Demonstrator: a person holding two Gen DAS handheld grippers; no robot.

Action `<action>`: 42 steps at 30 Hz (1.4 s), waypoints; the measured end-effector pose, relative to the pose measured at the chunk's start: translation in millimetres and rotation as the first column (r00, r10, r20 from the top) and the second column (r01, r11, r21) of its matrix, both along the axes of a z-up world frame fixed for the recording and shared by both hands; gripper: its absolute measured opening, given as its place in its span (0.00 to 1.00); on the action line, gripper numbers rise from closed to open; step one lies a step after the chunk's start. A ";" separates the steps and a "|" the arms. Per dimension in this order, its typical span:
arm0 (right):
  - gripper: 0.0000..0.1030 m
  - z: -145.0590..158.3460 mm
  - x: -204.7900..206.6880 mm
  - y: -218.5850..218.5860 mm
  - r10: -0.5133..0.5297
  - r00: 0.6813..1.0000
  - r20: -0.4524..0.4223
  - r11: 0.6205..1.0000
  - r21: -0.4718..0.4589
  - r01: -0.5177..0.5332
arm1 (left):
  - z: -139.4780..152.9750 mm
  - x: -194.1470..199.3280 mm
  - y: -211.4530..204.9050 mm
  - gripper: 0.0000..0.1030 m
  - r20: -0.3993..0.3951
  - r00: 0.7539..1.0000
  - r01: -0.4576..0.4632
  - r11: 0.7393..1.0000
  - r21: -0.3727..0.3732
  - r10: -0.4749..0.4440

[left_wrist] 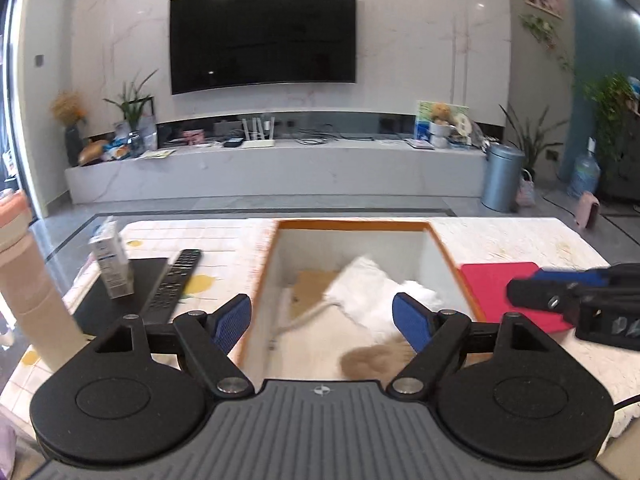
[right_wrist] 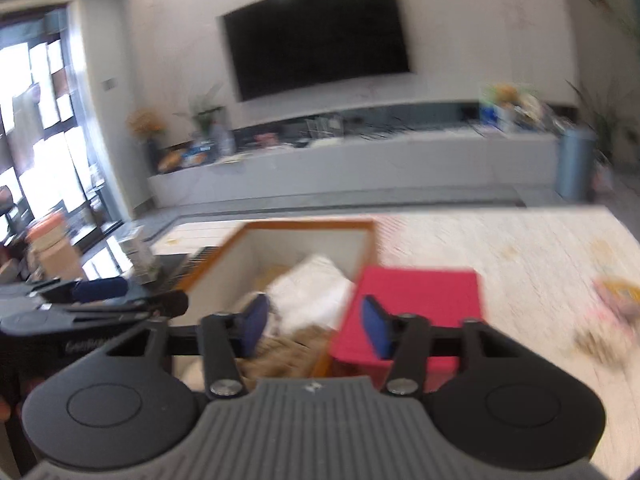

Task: Organize soft objects

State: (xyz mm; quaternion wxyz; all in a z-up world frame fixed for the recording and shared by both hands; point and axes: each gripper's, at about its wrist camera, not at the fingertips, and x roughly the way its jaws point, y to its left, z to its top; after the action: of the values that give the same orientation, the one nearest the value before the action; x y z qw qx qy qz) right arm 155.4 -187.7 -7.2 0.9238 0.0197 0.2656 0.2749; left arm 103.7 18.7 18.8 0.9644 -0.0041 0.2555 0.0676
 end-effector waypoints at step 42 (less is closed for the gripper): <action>0.71 -33.3 86.2 121.2 0.226 0.857 -0.464 0.644 -0.589 -0.488 | 10.6 -20.6 61.4 0.90 0.012 0.986 -0.163 0.980 -0.113 0.165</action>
State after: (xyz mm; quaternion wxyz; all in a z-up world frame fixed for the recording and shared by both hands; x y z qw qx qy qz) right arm 241.6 -66.4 -40.6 0.7267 -0.3298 0.5055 0.3281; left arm 83.0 80.1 29.4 0.9564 -0.0799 0.2476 0.1325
